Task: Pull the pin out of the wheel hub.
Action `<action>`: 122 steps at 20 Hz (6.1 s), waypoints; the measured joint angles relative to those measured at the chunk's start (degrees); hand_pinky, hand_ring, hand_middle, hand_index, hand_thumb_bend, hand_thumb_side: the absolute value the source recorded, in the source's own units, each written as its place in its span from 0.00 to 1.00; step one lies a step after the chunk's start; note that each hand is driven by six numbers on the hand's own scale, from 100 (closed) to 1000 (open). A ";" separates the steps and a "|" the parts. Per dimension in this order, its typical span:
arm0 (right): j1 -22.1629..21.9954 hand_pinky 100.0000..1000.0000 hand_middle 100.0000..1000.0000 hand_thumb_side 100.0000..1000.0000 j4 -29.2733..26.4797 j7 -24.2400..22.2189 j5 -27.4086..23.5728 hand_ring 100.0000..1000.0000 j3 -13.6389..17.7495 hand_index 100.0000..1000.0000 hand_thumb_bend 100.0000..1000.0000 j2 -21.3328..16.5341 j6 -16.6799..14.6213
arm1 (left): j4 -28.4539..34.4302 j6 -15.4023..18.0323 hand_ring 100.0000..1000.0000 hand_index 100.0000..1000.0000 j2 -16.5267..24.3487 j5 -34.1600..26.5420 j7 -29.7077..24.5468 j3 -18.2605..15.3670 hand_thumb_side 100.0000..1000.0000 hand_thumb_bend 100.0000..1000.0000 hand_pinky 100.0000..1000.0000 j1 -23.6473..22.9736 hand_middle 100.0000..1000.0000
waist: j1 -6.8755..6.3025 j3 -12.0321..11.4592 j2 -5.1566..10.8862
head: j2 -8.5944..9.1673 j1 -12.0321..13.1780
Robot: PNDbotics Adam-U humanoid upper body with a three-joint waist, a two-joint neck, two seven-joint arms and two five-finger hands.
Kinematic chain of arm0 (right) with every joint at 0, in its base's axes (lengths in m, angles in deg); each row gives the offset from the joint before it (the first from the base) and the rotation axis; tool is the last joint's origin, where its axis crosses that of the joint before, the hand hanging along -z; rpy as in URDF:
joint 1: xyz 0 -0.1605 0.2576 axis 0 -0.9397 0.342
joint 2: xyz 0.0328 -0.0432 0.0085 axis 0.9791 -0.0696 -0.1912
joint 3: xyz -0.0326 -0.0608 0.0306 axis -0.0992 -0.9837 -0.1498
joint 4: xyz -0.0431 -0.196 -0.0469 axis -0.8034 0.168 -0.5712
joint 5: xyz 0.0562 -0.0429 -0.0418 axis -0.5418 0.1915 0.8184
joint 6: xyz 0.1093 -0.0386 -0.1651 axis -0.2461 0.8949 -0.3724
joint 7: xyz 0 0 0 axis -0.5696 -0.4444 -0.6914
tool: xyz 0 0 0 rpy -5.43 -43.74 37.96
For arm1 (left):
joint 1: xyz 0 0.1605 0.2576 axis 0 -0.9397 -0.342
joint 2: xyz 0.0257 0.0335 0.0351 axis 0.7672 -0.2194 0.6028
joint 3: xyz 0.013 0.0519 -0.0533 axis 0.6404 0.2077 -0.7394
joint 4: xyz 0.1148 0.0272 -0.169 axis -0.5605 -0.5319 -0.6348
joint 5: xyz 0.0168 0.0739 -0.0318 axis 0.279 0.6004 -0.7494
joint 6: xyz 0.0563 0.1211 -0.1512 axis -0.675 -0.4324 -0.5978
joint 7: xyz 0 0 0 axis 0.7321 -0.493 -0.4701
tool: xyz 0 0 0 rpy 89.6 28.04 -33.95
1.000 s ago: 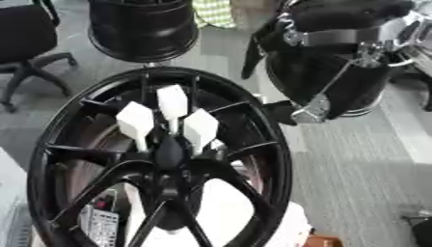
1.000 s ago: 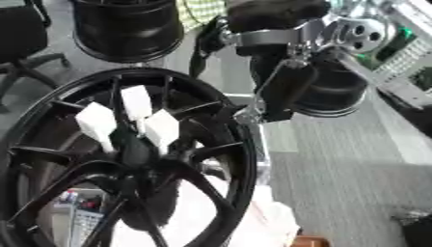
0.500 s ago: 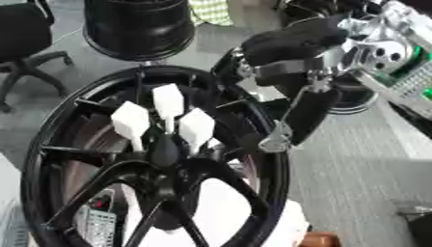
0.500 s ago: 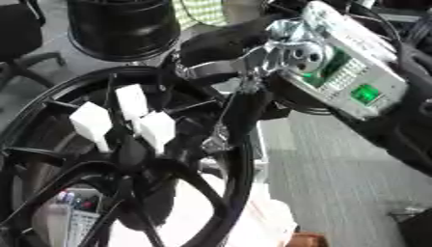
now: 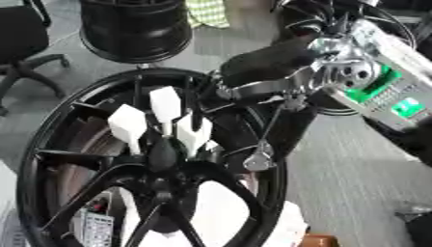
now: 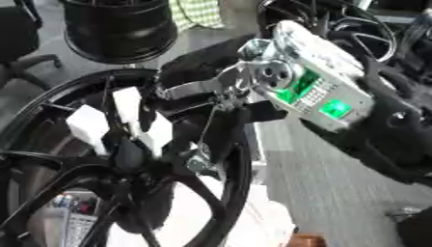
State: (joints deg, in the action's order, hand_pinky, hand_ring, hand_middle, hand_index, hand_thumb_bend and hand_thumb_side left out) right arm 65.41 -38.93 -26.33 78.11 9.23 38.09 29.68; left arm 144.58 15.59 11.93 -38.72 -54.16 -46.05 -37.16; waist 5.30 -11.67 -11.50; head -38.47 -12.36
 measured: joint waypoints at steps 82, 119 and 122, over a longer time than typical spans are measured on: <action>1.42 0.83 0.31 0.00 6.98 16.81 -9.41 0.73 8.85 0.45 0.00 -0.68 5.29 | 0.00 -3.26 0.76 0.83 -2.00 1.30 0.00 0.95 0.83 0.03 0.86 0.65 0.81 | 0.55 0.54 -0.89 | 1.71 -3.47; -68.86 0.90 0.80 0.08 9.48 53.87 -5.89 0.93 50.87 0.82 0.23 -6.91 18.37 | 0.00 0.60 0.76 0.83 -1.96 1.38 2.39 -2.17 0.77 0.00 0.86 -1.32 0.81 | -2.53 7.67 -1.05 | 0.27 9.67; -68.86 0.90 0.79 0.08 9.48 54.23 -5.94 0.92 51.11 0.82 0.22 -6.88 18.10 | 0.00 0.46 0.75 0.83 -1.96 1.38 2.31 -2.17 0.77 0.00 0.86 -1.38 0.81 | -2.42 7.71 -0.99 | 0.25 9.67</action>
State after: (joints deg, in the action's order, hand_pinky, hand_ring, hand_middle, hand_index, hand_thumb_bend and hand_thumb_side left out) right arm -3.46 -29.45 27.90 72.17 60.34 31.21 47.78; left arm 144.58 16.05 9.97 -37.34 -51.86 -48.22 -38.54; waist 2.88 -3.96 -12.49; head -38.22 -2.69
